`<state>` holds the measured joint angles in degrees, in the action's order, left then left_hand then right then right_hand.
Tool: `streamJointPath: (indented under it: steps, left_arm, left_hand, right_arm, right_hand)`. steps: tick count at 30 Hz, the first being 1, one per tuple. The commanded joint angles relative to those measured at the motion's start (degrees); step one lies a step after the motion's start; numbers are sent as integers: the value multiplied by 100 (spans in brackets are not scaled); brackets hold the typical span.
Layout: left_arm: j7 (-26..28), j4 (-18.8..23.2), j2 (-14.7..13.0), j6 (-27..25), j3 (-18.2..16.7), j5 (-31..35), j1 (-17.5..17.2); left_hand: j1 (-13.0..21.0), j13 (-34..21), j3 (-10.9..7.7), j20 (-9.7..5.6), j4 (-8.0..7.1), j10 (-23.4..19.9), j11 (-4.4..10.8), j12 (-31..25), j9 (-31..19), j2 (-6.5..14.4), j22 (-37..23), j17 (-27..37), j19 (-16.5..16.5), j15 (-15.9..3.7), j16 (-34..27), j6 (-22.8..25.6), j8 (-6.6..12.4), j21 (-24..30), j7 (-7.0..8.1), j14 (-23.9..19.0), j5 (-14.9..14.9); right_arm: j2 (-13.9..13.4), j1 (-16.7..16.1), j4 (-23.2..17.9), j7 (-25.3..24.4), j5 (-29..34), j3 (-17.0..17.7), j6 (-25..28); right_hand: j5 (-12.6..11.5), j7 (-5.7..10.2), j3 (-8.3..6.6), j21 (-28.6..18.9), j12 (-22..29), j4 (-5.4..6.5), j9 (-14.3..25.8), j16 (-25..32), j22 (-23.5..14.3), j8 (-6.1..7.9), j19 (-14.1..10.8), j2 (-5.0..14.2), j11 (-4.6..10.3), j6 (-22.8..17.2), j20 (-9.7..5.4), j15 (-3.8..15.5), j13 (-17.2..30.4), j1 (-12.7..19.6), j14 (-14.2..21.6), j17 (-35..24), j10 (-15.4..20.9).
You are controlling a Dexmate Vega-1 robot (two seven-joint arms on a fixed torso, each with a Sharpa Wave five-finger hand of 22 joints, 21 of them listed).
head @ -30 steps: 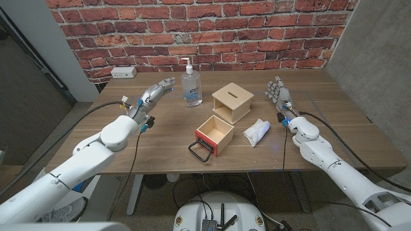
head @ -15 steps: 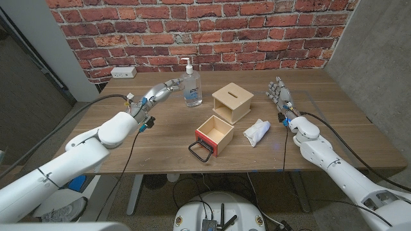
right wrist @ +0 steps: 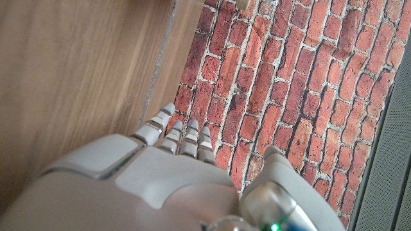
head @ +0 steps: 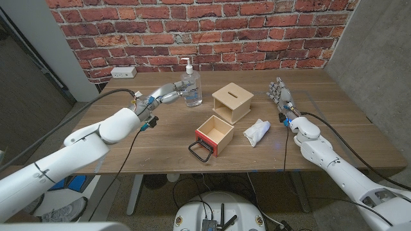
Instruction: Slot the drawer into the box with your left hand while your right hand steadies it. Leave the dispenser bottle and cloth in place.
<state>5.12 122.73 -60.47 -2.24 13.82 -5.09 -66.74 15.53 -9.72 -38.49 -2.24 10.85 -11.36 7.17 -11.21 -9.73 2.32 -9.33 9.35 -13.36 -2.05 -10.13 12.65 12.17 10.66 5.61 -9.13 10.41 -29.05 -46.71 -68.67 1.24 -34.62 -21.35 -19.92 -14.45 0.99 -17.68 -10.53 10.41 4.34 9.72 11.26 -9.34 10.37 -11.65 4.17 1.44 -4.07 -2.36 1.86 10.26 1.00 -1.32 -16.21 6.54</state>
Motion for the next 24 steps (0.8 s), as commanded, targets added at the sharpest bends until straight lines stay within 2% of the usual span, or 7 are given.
streamJointPath:
  steps: [1,3,6,7,9,19,24]
  left_arm:
    - [-415,258,-263,-38,230,591,238]
    - [-540,224,-298,85,290,670,326]
    - [-728,223,-364,158,361,805,452]
    - [-767,238,-387,158,365,847,473]
    - [-779,247,-404,190,352,910,476]
    - [-1036,415,-697,319,179,1144,426]
    - [-1218,442,-762,403,178,1239,482]
  left_hand:
    - [131,-25,18,-381,40,-14,71,25,-25,-99,-18,3,21,-815,-1,73,1,-17,63,-79,15]
    - [229,-25,39,-389,43,-36,108,31,-26,-191,-20,3,26,-860,-7,149,28,-17,137,-113,9]
    - [337,-26,57,-369,41,-90,130,25,-27,-277,-21,4,32,-890,-19,202,44,-16,168,-172,7]
    - [445,-27,69,-313,38,-120,187,28,-29,-346,-25,5,-25,-900,-20,217,45,8,187,-208,7]
    - [569,-29,87,-298,32,-197,169,15,-30,-417,-31,7,-80,-938,-28,242,48,26,199,-269,8]
    - [893,-39,164,-287,36,-301,302,20,-35,-691,-39,18,11,-995,-22,327,66,-4,320,-342,9]
    - [1154,-45,205,-319,33,-350,369,25,-38,-885,-42,24,-59,-1021,-8,387,82,22,420,-342,14]
  right_arm:
    - [12,-10,68,-17,46,7,-112]
    - [26,-1,85,-14,49,0,-121]
    - [38,24,106,-24,87,-23,-130]
    - [44,27,102,-39,98,-27,-134]
    - [52,31,101,-52,116,-35,-147]
    - [65,1,31,-222,238,-81,-119]
    - [74,-22,-7,-259,261,-97,-112]
  right_hand:
    - [-24,-4,-17,-1,48,25,26,29,-20,34,14,223,7,-34,-76,226,15,47,54,-5,36]
    - [-24,-9,-17,-3,51,27,26,30,-20,34,10,221,2,-36,-80,228,15,47,57,-1,43]
    - [-23,-11,-18,-4,50,31,26,32,-20,34,10,220,-1,-39,-81,229,15,47,59,4,43]
    - [-23,-10,-18,-4,51,32,26,31,-20,34,10,219,-1,-40,-81,232,15,47,58,5,46]
    - [-23,-12,-19,-5,52,35,26,35,-20,35,9,219,-4,-43,-81,228,15,47,66,9,50]
    - [-23,-23,-24,-10,59,47,26,42,-20,37,2,219,-8,-55,-87,215,15,50,83,25,75]
    - [-23,-27,-31,-7,58,49,26,35,-20,40,9,222,-4,-67,-90,215,15,58,69,35,78]
